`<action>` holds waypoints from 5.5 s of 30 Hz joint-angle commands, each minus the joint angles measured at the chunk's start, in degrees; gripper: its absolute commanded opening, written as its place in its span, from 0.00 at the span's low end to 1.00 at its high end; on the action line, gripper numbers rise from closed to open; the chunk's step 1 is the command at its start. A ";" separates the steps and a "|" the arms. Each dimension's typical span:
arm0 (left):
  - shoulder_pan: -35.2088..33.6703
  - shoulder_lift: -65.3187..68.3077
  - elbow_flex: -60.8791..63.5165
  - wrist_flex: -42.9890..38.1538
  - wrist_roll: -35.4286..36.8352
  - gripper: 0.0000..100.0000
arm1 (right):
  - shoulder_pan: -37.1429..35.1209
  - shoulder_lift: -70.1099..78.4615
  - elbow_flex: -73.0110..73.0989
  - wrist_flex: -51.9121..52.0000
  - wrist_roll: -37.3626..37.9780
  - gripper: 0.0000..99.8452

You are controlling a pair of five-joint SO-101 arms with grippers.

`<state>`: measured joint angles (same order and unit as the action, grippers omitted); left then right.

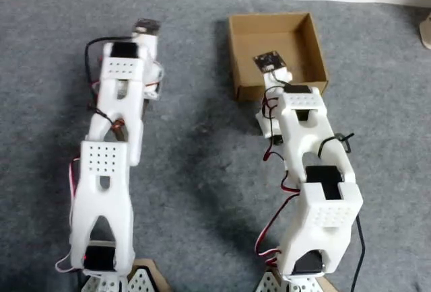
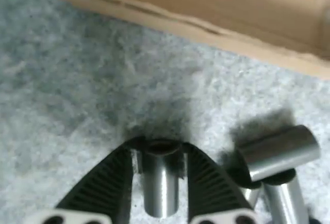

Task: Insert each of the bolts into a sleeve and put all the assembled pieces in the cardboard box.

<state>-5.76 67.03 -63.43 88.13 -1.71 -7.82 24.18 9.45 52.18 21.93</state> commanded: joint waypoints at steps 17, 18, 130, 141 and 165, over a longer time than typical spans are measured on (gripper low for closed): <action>-0.40 1.10 -9.98 8.70 3.16 0.01 | -1.10 -7.16 6.73 -4.44 -4.57 0.00; -0.92 1.10 -10.51 9.14 4.92 0.01 | -1.36 -9.10 9.19 -6.11 -4.48 0.00; 17.45 -51.12 32.13 -9.14 22.51 0.00 | -18.07 -38.46 80.84 -128.48 -10.99 0.00; 19.30 -59.65 50.59 -33.67 20.31 0.00 | -18.07 -38.46 80.84 -128.40 -10.99 0.00; 21.32 -86.81 105.71 -92.13 39.12 0.00 | -19.91 -38.55 80.40 -123.82 -10.99 0.00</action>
<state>13.85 -15.78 42.68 -0.57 34.42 -27.08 -12.13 90.33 -71.78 10.15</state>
